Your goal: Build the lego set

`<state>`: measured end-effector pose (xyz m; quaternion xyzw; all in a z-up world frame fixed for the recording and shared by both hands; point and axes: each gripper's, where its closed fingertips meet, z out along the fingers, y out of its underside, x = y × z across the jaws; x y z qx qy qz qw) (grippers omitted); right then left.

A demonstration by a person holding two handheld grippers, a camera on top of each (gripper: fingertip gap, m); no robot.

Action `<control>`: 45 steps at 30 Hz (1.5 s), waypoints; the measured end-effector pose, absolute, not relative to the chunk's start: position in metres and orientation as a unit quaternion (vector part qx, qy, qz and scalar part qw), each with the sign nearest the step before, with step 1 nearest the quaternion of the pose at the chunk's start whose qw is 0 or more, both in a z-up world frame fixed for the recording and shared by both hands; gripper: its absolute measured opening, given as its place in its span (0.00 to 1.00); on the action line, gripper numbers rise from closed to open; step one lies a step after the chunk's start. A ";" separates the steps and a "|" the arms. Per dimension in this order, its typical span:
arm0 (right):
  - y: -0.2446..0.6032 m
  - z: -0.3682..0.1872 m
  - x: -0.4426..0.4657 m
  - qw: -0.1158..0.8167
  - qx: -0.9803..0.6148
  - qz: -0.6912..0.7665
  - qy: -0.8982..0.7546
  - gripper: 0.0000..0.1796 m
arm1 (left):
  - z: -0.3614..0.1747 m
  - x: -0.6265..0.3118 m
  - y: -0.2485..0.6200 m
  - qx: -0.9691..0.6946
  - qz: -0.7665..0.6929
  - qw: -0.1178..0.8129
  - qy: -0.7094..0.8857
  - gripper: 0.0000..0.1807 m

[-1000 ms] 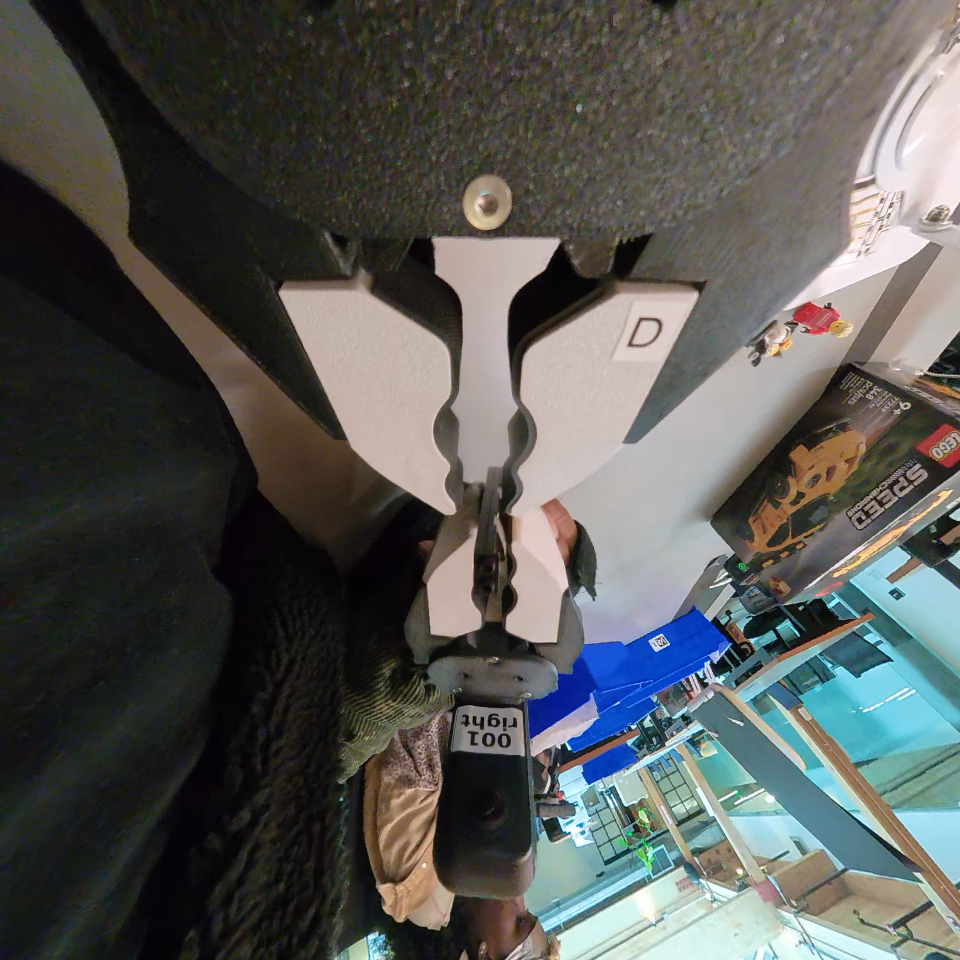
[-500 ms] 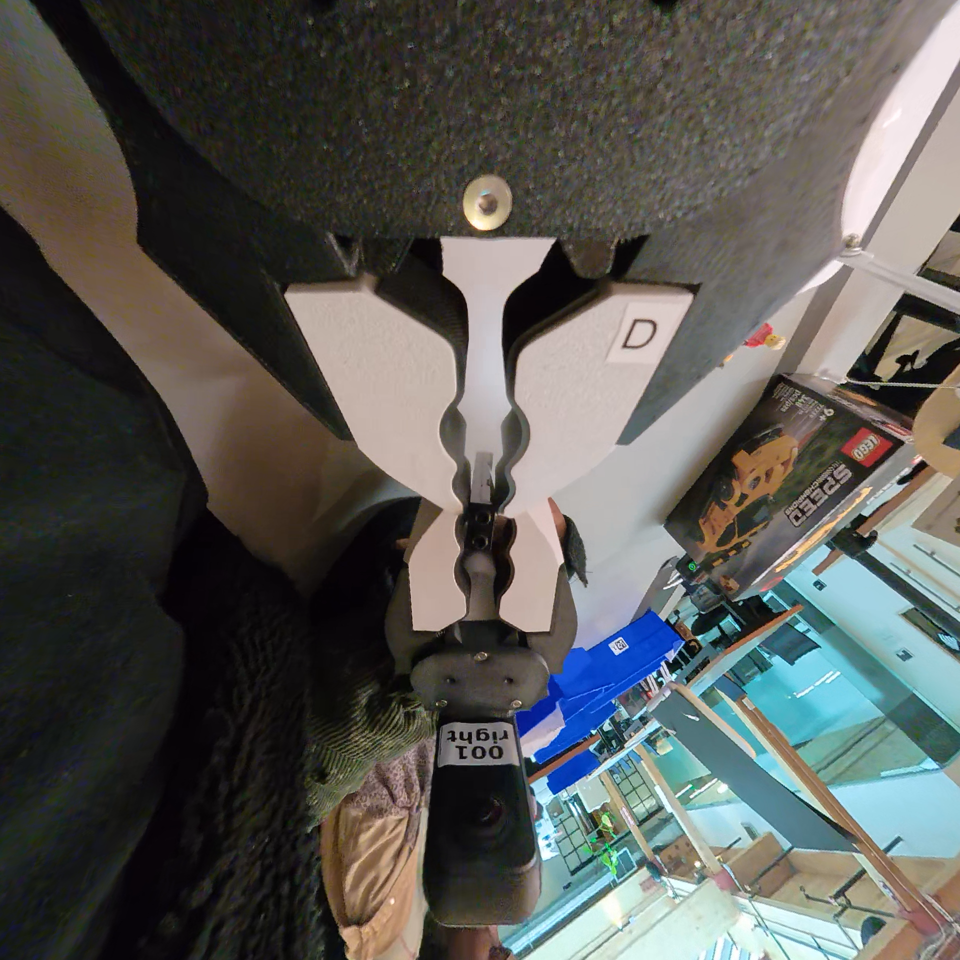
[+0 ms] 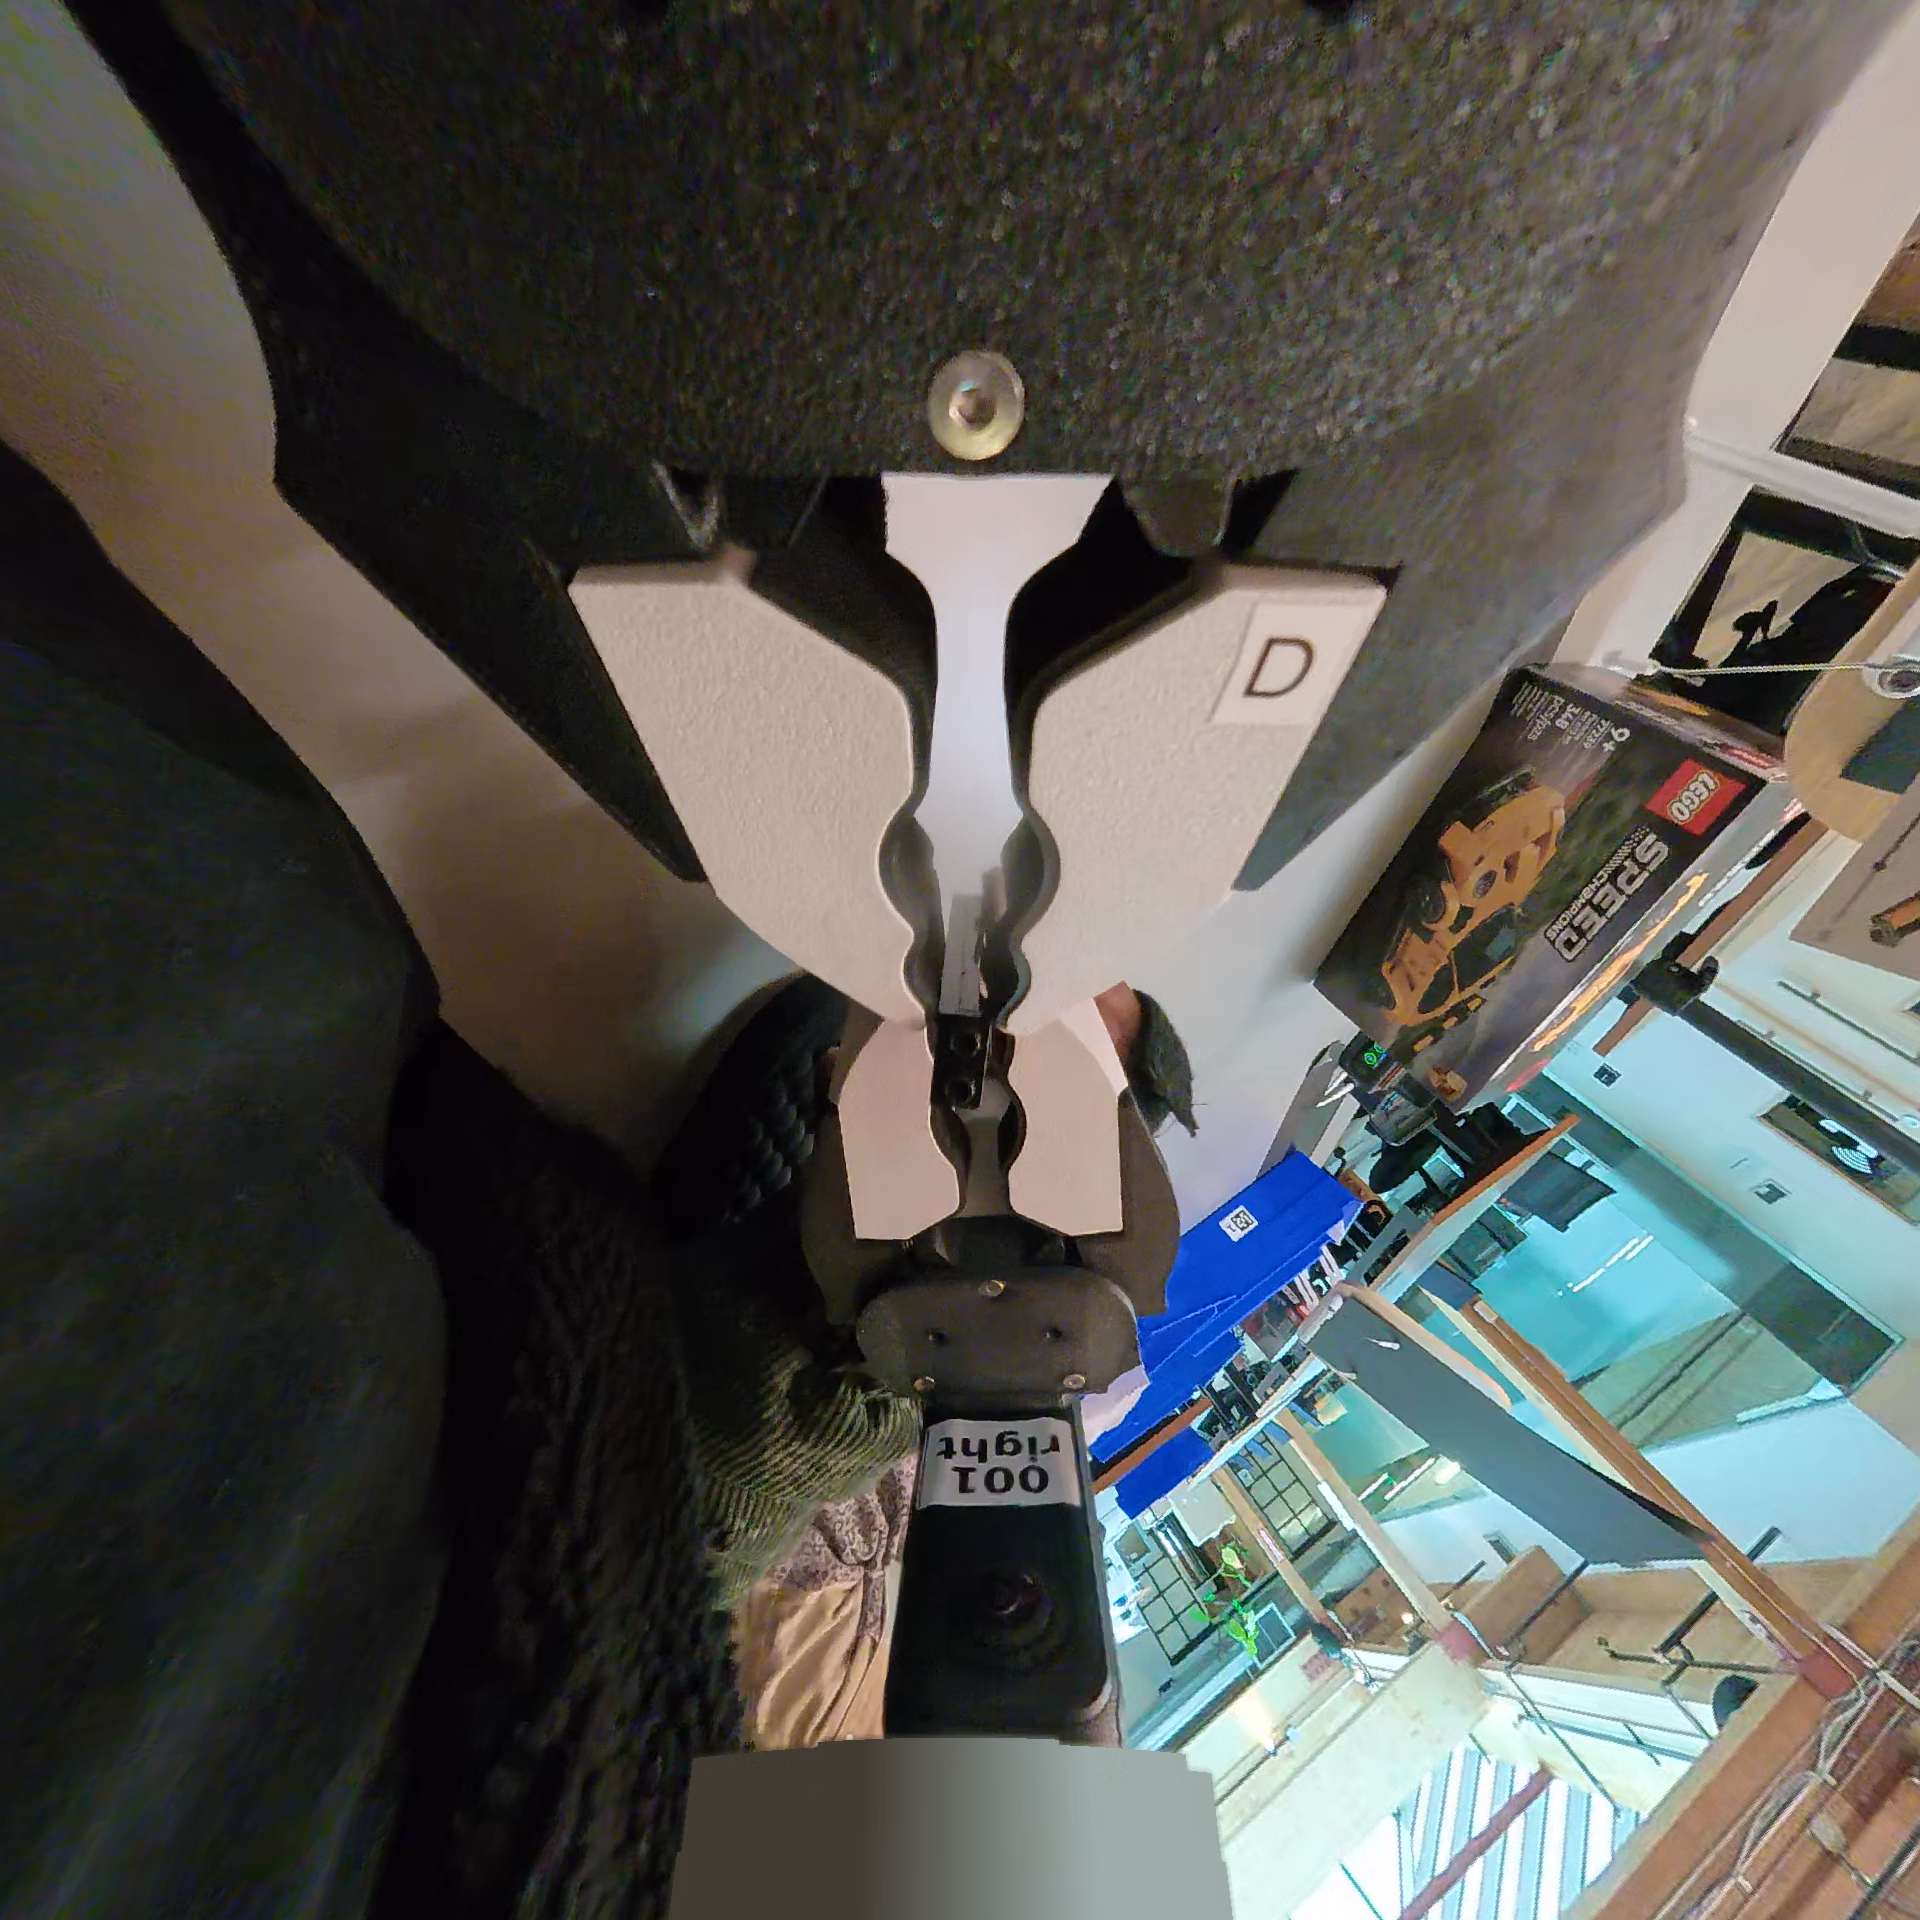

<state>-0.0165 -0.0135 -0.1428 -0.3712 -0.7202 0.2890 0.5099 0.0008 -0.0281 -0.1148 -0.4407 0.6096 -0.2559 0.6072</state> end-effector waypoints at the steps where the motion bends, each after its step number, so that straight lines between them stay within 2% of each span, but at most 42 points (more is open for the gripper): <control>1: -0.014 -0.142 -0.017 0.511 -0.370 0.289 -0.720 0.05 | -0.114 0.001 -0.029 -0.440 -0.258 0.607 0.609 0.05; 15: 0.000 -0.146 -0.017 0.533 -0.387 0.261 -0.706 0.05 | -0.118 -0.001 -0.020 -0.465 -0.274 0.598 0.593 0.05; 18: 0.031 -0.161 -0.011 0.546 -0.414 0.175 -0.707 0.05 | -0.127 -0.008 -0.007 -0.521 -0.320 0.557 0.562 0.20; 21: 0.060 -0.186 -0.004 0.531 -0.423 0.041 -0.734 0.05 | -0.149 -0.013 0.014 -0.608 -0.357 0.490 0.513 0.24; 24: 0.076 -0.205 -0.005 0.515 -0.415 -0.053 -0.749 0.05 | -0.177 -0.015 0.032 -0.694 -0.355 0.424 0.460 0.23; 27: 0.081 -0.213 -0.010 0.515 -0.409 -0.083 -0.749 0.05 | -0.201 -0.019 0.044 -0.752 -0.347 0.376 0.416 0.20; 30: 0.085 -0.211 -0.012 0.527 -0.394 -0.110 -0.745 0.05 | -0.208 -0.022 0.047 -0.768 -0.341 0.363 0.403 0.10; 33: 0.086 -0.203 -0.011 0.549 -0.389 -0.114 -0.732 0.05 | -0.202 -0.022 0.050 -0.753 -0.319 0.393 0.420 0.10; 34: 0.086 -0.200 -0.010 0.555 -0.390 -0.111 -0.726 0.06 | -0.200 -0.022 0.052 -0.745 -0.304 0.409 0.429 0.10; 36: 0.085 -0.196 -0.006 0.556 -0.406 -0.089 -0.720 0.14 | -0.195 -0.024 0.055 -0.725 -0.261 0.446 0.456 0.09; 38: 0.076 -0.193 -0.002 0.543 -0.437 -0.015 -0.717 0.21 | -0.188 -0.025 0.056 -0.697 -0.215 0.483 0.484 0.09; 41: 0.065 -0.174 0.006 0.508 -0.519 0.160 -0.668 0.21 | -0.180 -0.023 0.053 -0.639 -0.150 0.531 0.536 0.09; 45: 0.064 -0.161 0.021 0.380 -0.601 0.380 -0.592 0.21 | -0.174 -0.019 0.047 -0.566 -0.063 0.575 0.587 0.09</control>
